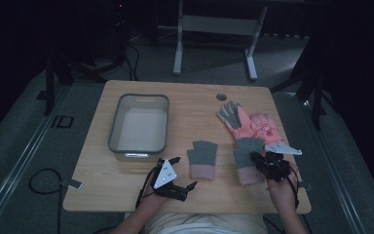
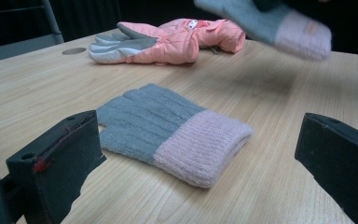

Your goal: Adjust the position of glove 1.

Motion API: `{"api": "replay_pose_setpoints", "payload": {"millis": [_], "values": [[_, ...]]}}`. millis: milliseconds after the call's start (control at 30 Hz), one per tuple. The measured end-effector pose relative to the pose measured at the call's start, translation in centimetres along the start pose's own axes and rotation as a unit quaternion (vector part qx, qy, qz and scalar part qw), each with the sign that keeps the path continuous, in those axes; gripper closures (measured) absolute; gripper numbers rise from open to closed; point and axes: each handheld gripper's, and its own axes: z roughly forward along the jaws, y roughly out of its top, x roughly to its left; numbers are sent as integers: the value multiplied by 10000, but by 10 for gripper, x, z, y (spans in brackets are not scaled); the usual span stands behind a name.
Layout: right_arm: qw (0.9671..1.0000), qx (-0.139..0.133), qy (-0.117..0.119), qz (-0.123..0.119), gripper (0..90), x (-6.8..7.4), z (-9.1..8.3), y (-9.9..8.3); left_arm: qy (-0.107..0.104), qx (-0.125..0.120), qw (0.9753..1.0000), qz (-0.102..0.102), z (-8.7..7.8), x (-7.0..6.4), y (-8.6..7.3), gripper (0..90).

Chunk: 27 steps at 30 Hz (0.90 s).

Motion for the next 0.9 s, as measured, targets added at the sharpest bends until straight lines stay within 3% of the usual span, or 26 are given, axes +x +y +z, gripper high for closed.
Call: {"api": "replay_pose_setpoints", "payload": {"millis": [167,467,600,900], "values": [[9994,161,-225,187,849,-4,15,-17,-5,7,10000,9,0,0,0,0],[9979,374,-286,434,842,-11,42,-33,-27,-6,10000,-12,0,0,0,0],[9967,519,-413,473,838,-16,50,-36,-41,-7,10000,-5,0,0,0,0],[9968,599,-316,425,749,-21,56,-39,-67,-11,10000,6,0,0,0,0]]}}
